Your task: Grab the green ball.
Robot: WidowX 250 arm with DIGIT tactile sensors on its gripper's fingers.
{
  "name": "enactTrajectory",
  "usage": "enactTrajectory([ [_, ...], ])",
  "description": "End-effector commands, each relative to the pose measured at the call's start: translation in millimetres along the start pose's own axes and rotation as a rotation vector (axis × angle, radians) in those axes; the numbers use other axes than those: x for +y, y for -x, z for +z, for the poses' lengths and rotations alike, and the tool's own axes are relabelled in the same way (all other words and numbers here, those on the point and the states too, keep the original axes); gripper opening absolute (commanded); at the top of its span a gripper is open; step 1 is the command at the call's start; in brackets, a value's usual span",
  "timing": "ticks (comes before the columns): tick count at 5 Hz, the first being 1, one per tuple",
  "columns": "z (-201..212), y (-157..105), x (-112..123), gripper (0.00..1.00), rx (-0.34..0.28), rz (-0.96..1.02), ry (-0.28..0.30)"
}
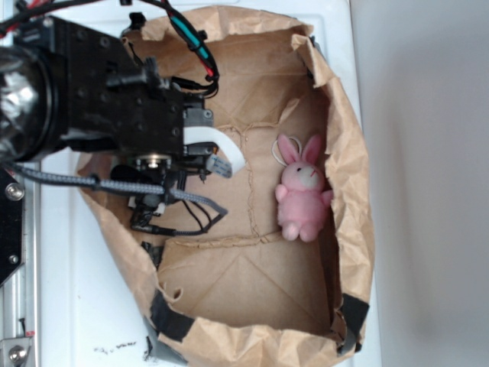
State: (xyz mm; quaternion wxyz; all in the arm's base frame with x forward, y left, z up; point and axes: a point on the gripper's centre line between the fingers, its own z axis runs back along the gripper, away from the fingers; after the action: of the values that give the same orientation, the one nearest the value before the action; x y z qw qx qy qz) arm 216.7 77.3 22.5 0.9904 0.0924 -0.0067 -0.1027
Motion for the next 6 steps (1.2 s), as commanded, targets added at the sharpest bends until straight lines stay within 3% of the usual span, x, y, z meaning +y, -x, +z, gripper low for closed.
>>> enactTrajectory([
  [1, 10, -7, 8, 0.00, -0.016, 0.002, -0.022],
  [4, 22, -11, 9, 0.00, -0.040, 0.016, 0.010],
  [6, 85, -34, 15, 0.00, -0.077, 0.111, 0.116],
])
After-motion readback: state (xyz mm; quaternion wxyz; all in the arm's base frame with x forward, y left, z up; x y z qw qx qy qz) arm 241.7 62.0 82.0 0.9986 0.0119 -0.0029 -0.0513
